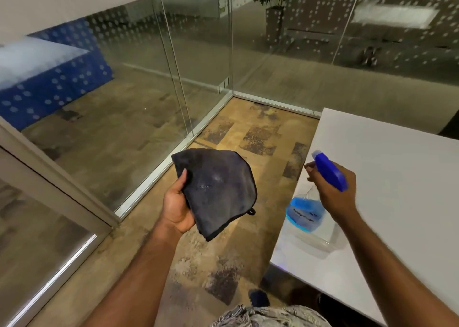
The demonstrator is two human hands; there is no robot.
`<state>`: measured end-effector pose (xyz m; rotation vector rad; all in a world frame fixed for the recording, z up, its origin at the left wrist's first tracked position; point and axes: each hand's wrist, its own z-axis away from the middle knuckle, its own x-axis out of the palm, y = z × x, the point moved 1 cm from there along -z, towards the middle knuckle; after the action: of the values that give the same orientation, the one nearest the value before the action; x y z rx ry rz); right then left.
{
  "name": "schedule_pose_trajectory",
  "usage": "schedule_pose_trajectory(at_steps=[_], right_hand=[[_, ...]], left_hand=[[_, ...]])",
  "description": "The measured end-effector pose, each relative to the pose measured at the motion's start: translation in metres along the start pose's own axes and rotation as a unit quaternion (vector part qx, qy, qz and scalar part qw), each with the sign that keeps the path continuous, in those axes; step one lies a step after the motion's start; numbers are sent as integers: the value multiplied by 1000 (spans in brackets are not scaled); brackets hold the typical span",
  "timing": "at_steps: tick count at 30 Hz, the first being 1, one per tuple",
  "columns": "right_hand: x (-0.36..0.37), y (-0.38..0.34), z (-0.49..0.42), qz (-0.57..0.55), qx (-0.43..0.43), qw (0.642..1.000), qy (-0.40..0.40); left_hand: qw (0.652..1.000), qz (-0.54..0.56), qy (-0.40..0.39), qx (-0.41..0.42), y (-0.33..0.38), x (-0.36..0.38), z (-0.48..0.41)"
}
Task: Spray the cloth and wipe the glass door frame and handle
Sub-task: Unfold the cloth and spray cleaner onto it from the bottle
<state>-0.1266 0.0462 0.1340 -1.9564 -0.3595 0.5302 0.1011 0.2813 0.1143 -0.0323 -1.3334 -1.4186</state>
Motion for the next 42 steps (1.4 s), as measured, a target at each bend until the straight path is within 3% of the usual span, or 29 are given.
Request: schedule_pose_trajectory(at_steps=[7, 14, 29, 31, 36, 38, 42], right_hand=[[-30, 55, -2, 42, 63, 993, 87], [-21, 105, 9, 18, 165, 984, 62], [-28, 131, 33, 24, 202, 976, 73], [-24, 131, 44, 72, 209, 970, 97], [-5, 115, 102, 174, 180, 933, 260], [10, 108, 123, 172, 142, 943, 246], [58, 93, 130, 131, 147, 975, 104]], left_hand=[[1000, -14, 5, -1, -7, -1, -6], [1000, -20, 6, -3, -12, 3, -7], [999, -30, 18, -28, -13, -10, -5], [999, -34, 21, -27, -11, -11, -3], [999, -17, 23, -25, -5, -21, 4], [999, -12, 26, -24, -2, -27, 9], [999, -14, 33, -14, 8, -40, 21]])
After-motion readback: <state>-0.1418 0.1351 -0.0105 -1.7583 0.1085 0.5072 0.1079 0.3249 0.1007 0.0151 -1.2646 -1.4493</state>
